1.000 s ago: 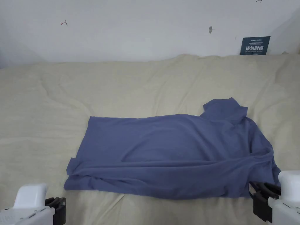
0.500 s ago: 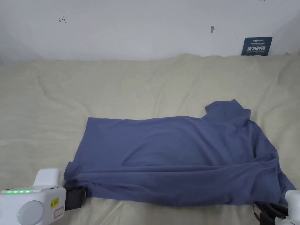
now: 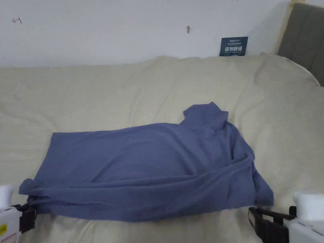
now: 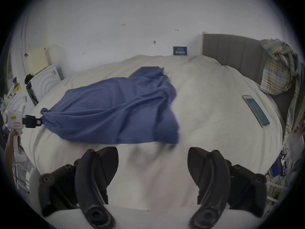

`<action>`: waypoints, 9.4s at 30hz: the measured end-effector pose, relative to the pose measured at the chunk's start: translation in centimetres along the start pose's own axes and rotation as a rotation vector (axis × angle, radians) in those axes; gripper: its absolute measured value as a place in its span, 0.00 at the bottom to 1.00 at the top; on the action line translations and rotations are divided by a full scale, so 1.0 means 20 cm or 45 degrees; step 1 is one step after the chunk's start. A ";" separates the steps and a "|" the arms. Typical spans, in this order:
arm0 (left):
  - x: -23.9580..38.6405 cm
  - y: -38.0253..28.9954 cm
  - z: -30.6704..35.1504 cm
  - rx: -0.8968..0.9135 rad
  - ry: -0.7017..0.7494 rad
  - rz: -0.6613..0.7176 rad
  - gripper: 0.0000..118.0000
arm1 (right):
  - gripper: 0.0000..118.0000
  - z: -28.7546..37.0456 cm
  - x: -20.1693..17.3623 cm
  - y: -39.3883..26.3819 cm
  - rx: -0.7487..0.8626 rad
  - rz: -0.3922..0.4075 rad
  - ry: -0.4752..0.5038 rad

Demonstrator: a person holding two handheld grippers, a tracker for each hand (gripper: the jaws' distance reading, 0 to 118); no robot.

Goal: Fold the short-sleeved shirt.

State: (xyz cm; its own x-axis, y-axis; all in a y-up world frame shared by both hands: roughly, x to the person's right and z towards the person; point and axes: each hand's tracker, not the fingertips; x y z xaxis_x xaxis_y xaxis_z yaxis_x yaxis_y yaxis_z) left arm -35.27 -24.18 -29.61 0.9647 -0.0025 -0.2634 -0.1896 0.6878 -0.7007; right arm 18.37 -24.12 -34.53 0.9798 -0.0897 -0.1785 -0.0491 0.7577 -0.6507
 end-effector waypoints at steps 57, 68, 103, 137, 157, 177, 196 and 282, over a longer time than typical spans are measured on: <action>-0.03 -0.20 0.60 0.173 -0.095 0.209 0.23 | 0.70 0.40 0.13 -0.01 0.115 -0.025 0.110; 0.19 0.08 0.47 0.258 0.006 0.084 0.00 | 0.00 0.05 -0.03 0.57 0.152 0.066 0.143; 0.05 0.31 -0.08 0.002 -0.012 -0.001 0.45 | 0.00 -0.99 0.14 1.01 -0.415 0.088 0.003; 0.01 0.70 -0.39 -0.168 -0.058 -0.001 0.03 | 0.00 -0.62 0.13 1.18 -0.205 0.073 0.090; -0.16 -0.20 0.35 -0.139 -0.120 0.121 0.03 | 0.00 0.19 0.34 0.22 -0.307 0.081 0.173; -0.31 -0.39 0.55 0.044 -0.271 0.402 0.75 | 0.46 0.44 0.04 0.26 0.112 0.023 0.358; -0.46 -0.46 0.45 0.073 -0.389 0.556 0.13 | 0.00 0.12 -0.98 -0.08 -0.018 0.186 0.499; 0.84 -0.05 0.23 -0.192 -0.685 0.145 0.07 | 0.00 0.24 -0.22 -0.12 0.068 -0.129 0.242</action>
State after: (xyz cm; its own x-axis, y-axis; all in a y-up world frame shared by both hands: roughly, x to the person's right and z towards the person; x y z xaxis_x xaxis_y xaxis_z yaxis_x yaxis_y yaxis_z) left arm -18.09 -21.57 -30.36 0.8865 0.4628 0.0045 -0.2835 0.5508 -0.7850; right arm 15.05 -22.36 -28.62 0.9248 -0.2834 -0.2537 0.0627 0.7714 -0.6332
